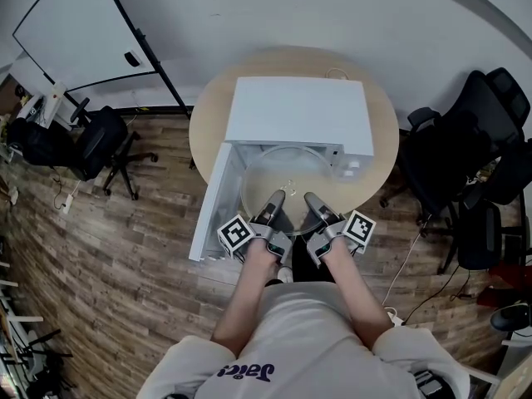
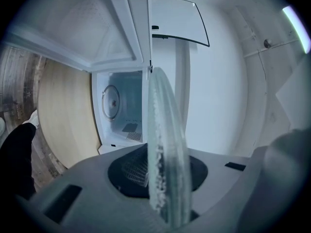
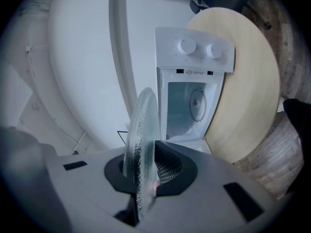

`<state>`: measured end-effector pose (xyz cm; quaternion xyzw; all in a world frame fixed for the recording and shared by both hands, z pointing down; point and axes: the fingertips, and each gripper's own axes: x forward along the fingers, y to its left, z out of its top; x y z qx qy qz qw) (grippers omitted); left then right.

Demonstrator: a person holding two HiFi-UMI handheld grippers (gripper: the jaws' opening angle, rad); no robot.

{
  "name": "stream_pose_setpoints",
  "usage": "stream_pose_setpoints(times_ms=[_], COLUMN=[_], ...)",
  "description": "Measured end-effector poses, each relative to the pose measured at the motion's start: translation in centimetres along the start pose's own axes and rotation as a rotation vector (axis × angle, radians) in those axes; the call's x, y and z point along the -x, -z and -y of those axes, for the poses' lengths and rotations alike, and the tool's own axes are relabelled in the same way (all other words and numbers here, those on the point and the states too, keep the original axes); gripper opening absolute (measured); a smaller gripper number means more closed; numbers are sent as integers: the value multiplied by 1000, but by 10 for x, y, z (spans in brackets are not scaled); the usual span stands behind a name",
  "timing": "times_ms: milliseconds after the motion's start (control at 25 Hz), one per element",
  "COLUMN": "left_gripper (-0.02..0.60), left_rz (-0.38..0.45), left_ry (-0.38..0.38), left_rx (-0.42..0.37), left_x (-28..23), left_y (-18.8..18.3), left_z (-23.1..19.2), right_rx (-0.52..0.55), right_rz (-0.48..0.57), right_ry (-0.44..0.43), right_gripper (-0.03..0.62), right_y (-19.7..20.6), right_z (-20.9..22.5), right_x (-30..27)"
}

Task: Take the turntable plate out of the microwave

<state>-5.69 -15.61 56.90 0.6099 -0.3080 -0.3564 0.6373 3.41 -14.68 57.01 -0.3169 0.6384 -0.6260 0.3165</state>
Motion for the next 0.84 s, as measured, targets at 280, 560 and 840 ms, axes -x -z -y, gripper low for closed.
stream_pose_setpoints(times_ms=[280, 560, 840], left_gripper=[82, 82, 83], left_rz=[-21, -29, -28], left_ry=[15, 9, -5], left_rx=[-11, 3, 45], left_x=[-2, -2, -8], left_y=[7, 15, 18], left_z=[9, -3, -15], right_rx=[14, 7, 15], right_rz=[9, 17, 10], right_ry=[-4, 8, 40], right_gripper=[34, 34, 34], right_y=[-2, -5, -11], right_z=[-5, 5, 18], right_x=[6, 16, 16])
